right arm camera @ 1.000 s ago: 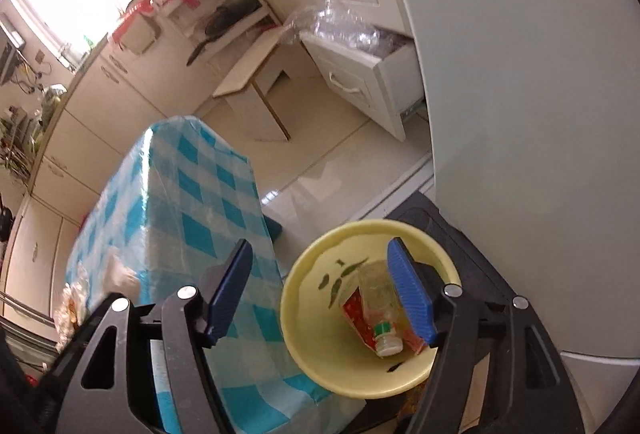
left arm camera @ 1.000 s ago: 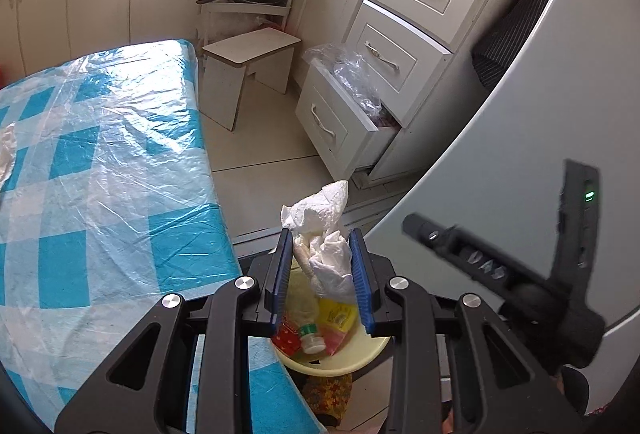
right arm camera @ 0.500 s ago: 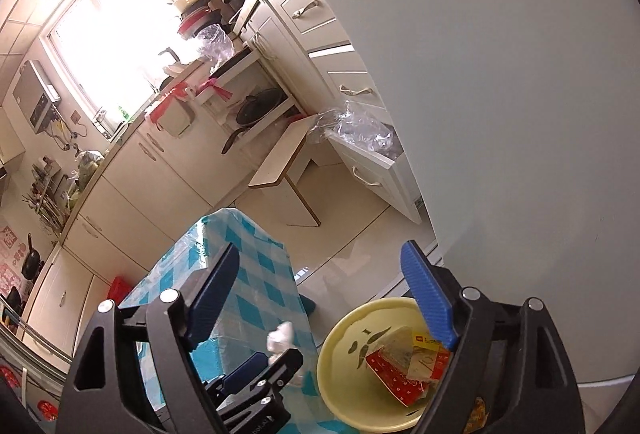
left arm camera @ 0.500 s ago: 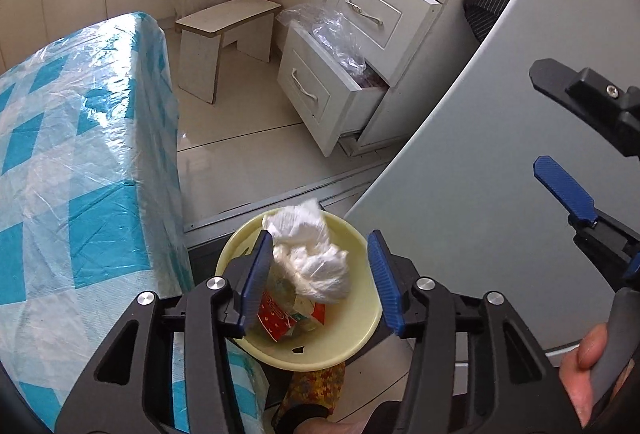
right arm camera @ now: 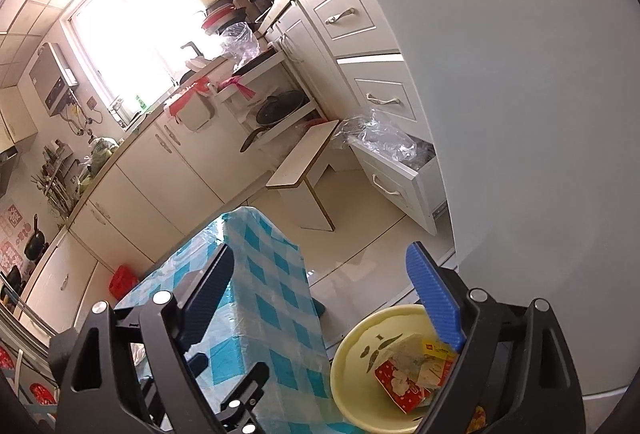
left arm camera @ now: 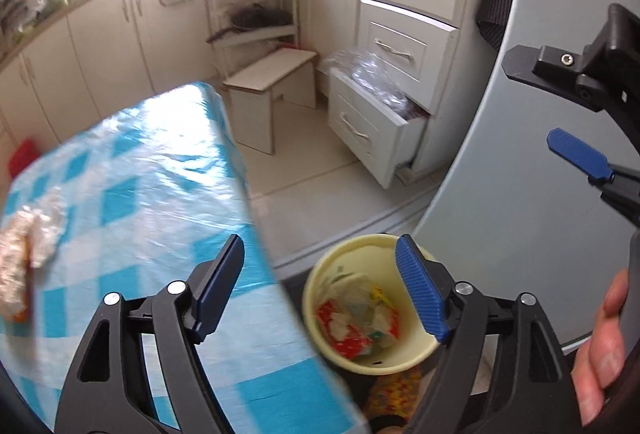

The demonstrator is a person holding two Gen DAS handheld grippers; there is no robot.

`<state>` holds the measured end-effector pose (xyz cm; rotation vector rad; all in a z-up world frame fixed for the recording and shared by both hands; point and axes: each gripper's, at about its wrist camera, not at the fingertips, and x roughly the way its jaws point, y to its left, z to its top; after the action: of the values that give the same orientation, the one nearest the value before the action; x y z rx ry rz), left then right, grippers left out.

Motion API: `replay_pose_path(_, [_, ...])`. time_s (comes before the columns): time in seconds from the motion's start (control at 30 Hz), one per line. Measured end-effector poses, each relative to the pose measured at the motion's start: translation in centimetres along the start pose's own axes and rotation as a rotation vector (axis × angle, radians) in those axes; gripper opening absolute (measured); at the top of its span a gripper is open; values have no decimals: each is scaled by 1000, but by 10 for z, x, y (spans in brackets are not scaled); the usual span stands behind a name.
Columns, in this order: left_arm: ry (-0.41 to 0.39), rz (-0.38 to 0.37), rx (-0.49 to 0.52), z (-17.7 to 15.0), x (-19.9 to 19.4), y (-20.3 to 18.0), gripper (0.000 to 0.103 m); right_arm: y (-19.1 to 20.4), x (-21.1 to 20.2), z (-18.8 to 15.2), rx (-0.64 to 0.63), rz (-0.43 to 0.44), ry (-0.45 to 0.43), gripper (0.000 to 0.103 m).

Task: Collect trash
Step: 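Return both tools to the table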

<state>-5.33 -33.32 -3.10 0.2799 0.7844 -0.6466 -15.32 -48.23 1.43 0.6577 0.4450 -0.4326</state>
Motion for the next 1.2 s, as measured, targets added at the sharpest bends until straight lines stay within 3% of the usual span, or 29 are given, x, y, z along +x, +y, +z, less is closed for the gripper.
replay_pose_path(0.33, [-84,178,10,-9,-57,89,92,49,9,-15,-138,10,28,91])
replay_pose_path(0.47, [-122,185,-15,-17,-74,123,95,73,17,-27,-204,19,51,92])
replay_pose_path(0.67, [-112,200,-32,-41,-84,165,95,108,28,-45,-298,40,81,93])
replay_pose_path(0.9, [-109,211,-183,-54,-94,218,95,136,35,-58,-335,59,92,94])
replay_pose_path(1.0, [-153,235,-210,-52,-110,227,95,154,40,-68,-363,70,107,94])
replay_pose_path(1.2, [-150,224,-285,-54,-126,246,95,189,45,-88,-431,107,129,94])
